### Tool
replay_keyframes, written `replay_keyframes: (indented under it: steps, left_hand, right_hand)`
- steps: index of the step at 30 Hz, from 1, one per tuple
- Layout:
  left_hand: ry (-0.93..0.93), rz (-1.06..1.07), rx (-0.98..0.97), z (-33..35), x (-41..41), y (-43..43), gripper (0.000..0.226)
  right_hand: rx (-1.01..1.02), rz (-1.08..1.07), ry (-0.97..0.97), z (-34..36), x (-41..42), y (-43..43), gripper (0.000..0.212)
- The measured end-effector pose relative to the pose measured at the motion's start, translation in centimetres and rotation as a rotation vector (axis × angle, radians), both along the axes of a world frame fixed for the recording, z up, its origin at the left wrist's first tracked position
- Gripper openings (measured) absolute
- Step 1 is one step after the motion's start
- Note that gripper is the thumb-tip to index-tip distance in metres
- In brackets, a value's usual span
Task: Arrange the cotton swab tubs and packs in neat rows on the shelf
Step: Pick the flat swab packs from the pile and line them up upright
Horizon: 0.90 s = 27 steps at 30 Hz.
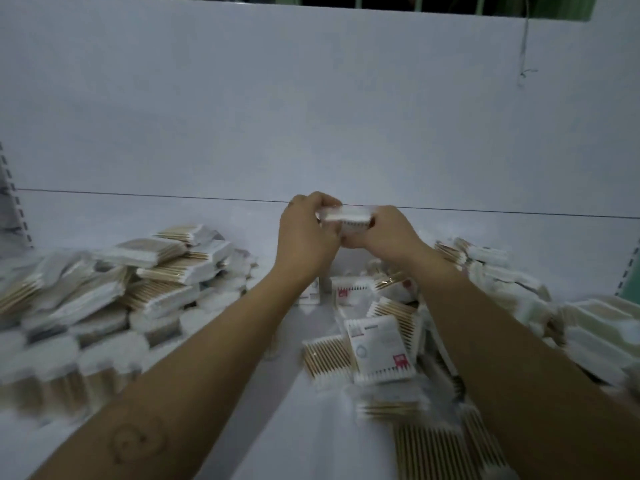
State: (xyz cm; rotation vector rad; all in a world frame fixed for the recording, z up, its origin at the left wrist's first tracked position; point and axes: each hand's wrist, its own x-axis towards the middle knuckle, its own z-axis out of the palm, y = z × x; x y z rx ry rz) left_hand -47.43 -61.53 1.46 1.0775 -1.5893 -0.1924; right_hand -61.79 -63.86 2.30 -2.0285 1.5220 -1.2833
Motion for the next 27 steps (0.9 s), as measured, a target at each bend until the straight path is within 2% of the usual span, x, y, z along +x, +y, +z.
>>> replay_keyframes:
  steps: [2,4,5,7,9,11,13,15,17,20,22,27]
  left_hand:
    - [-0.005,0.041,-0.001,-0.7,-0.2,0.1,0.023]
    - [-0.005,0.093,0.003,-1.0,0.2,0.0,0.022]
    - [-0.003,0.118,-0.004,-1.1,0.5,0.0,0.023]
    - [0.017,0.165,-0.049,-1.7,0.7,0.2,0.032]
    - [-0.004,0.229,-0.109,-2.5,0.9,0.7,0.046]
    - [-0.193,0.356,-0.160,-3.2,1.2,0.9,0.049]
    - [-0.417,0.470,-0.237,-3.0,1.8,0.8,0.041]
    - [-0.513,0.554,-0.225,-2.5,2.2,0.9,0.034]
    - [-0.559,0.589,-0.125,-2.6,2.1,1.4,0.034]
    - [-0.617,0.604,-0.040,-2.9,2.2,1.9,0.035]
    - [-0.648,0.618,0.032,-3.1,2.9,2.0,0.037]
    - [-0.691,0.573,0.130,-3.5,4.7,2.2,0.041]
  right_hand:
    - [-0.102,-0.004,0.021,-0.3,0.6,0.5,0.045]
    - [-0.181,0.086,-0.015,-0.2,1.1,1.0,0.067]
    - [-0.224,0.106,0.045,-0.1,1.3,0.9,0.067]
    - [-0.272,0.066,0.245,-0.2,1.6,0.2,0.048]
    - [-0.212,0.023,0.330,-0.4,2.4,-0.7,0.036]
    - [-0.127,0.013,0.330,-0.7,3.3,-1.6,0.025]
    - [-0.078,0.015,0.344,-0.8,4.3,-1.7,0.003]
    - [-0.064,0.023,0.387,-0.9,5.1,-1.5,0.005]
    - [-0.088,0.013,0.436,-0.8,5.3,-1.5,0.017]
    - [-0.080,-0.012,0.445,-0.7,5.1,-2.2,0.013]
    - [-0.034,-0.018,0.463,-1.0,5.2,-2.8,0.019]
    - [0.042,-0.039,0.645,-2.2,6.1,-3.0,0.023]
